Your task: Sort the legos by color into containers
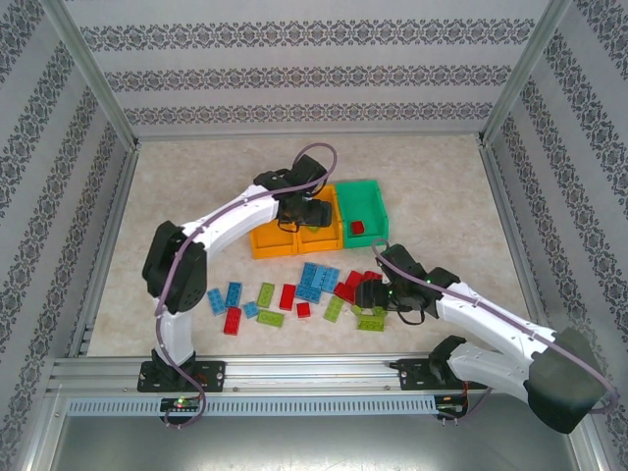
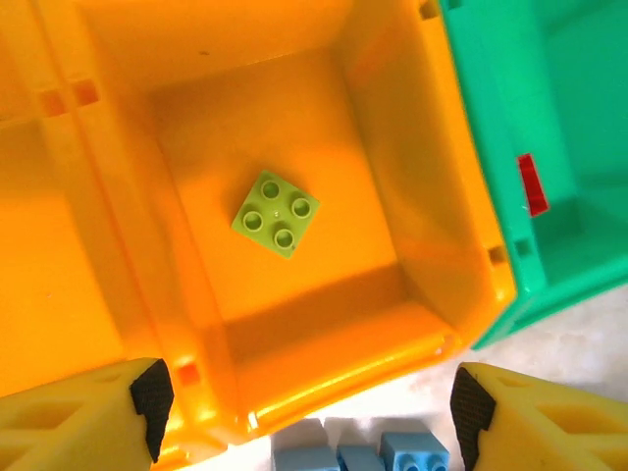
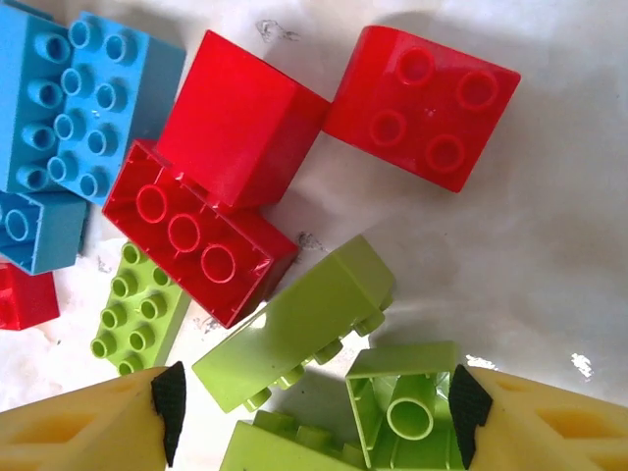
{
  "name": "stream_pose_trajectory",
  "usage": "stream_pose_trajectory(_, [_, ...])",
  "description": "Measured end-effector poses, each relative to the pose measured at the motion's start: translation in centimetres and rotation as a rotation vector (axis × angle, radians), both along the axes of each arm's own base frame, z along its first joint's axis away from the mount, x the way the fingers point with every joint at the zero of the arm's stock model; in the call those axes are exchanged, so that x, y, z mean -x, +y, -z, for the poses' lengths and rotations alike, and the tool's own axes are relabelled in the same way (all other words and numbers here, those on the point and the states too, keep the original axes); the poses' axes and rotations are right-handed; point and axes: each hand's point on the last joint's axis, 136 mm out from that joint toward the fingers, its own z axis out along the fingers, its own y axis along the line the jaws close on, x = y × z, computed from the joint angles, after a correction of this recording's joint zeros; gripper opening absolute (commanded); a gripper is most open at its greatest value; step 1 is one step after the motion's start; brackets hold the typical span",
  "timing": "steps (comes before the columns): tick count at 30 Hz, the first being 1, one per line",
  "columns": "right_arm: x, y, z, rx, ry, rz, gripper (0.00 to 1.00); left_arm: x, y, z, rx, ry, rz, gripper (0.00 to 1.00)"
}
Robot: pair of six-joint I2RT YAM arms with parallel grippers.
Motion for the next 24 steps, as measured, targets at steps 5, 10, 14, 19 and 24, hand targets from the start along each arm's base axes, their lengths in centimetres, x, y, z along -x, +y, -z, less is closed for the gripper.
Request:
stream_pose_trajectory(5, [0.4, 0.8, 0.0, 0.006, 0.010, -0.021, 0.70, 1.2, 1.1, -1.6, 0.020, -0.042, -0.005, 0.79])
stream_pose_trajectory(10, [1.4, 0.3, -0.4, 0.035, 0.013, -0.029, 0.79, 2.4, 1.9, -0.4, 0.004, -0.020, -0.005, 0.81])
stream_pose_trajectory(14, [2.9, -0.7, -0.4, 0.087, 0.059, 0.010, 0.83, 3.2, 2.6, 0.6, -0.010, -0.001, -0.005, 0.82])
stream_pose_trajectory(19, [4.5, -0.4, 0.0, 0.131, 0.077, 0.031, 0.90, 3.7, 2.9, 0.5, -0.006, -0.008, -0.006, 0.83])
stream_pose_trajectory(24, [5.0, -0.3, 0.7, 0.195, 0.085, 0.093, 0.90, 3.8, 3.0, 0.1, -0.001, -0.026, 0.000, 0.86])
